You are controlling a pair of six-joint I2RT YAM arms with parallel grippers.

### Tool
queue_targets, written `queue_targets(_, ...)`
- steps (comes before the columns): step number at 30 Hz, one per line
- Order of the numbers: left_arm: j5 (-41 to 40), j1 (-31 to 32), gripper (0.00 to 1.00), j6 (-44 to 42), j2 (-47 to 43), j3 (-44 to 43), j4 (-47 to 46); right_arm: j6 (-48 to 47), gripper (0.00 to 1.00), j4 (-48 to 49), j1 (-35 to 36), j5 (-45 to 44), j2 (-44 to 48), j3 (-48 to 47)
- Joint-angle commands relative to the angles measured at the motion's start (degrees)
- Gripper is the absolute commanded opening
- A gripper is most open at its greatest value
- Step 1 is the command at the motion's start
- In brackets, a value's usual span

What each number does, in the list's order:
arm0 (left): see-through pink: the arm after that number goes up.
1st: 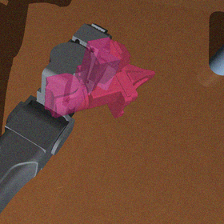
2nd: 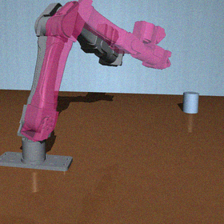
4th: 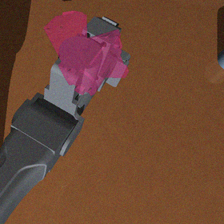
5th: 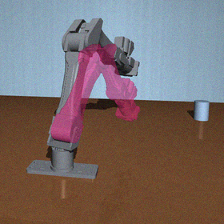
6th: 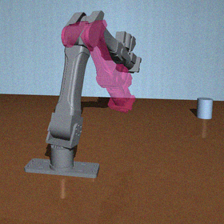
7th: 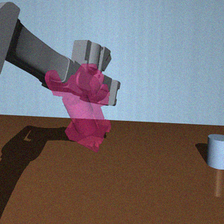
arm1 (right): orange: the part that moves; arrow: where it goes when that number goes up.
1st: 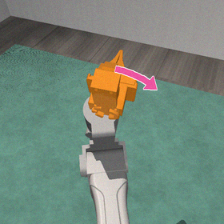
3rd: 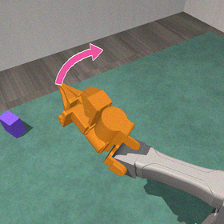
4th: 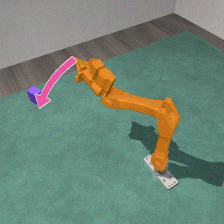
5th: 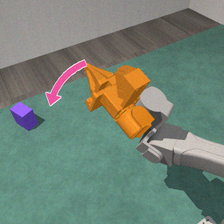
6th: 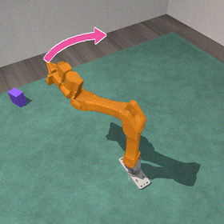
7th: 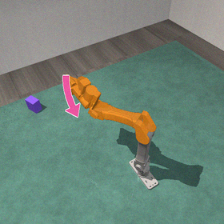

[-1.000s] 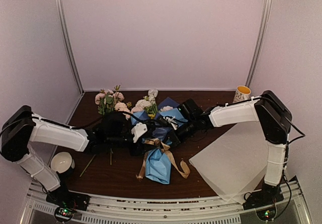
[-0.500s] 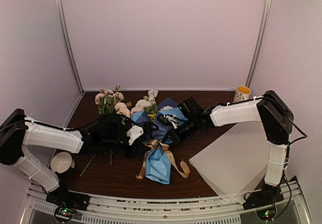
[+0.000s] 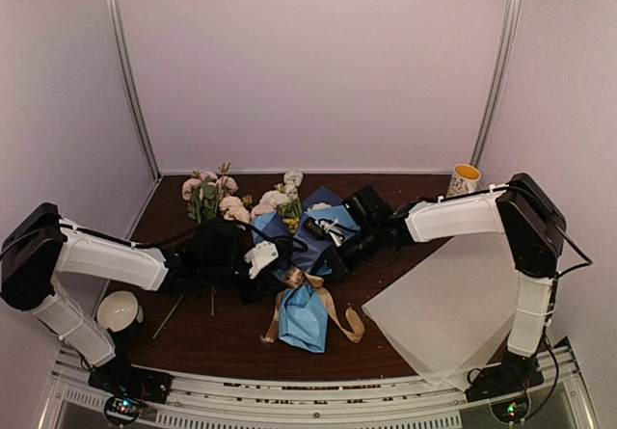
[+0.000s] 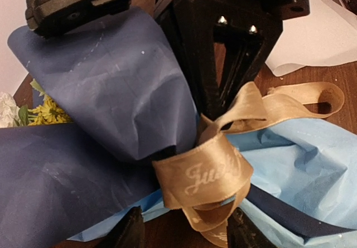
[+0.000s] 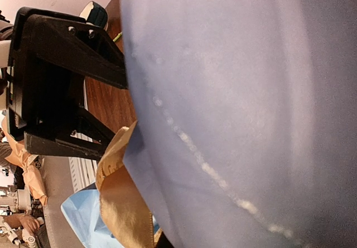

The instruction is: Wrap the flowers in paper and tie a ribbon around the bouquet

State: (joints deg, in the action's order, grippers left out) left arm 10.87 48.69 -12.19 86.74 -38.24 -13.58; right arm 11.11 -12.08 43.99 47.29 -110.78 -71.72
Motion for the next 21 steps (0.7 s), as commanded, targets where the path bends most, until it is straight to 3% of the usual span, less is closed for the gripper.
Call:
queue_targets(1, 2.61, -0.73, 0.55, -3.49, 3.12, -3.15, -0.14, 0.39, 0.00, 0.56, -0.13, -0.62, 2.06, 0.80)
queue_targets(5, 6.66, -0.96, 0.50, -5.06, 4.67, -5.93, 2.21, 0.31, 0.00, 0.39, -0.13, -0.77, 2.15, 0.86)
queue_targets(14, 9.00, -0.91, 0.00, -5.78, 1.81, -6.44, 5.33, 0.39, 0.00, 0.32, -0.22, -1.21, 2.45, 1.33)
queue_targets(21, 3.46, -1.26, 0.00, -2.49, -0.62, -2.73, 5.10, 2.44, 0.00, 2.28, -1.18, -3.84, 4.18, 2.77)
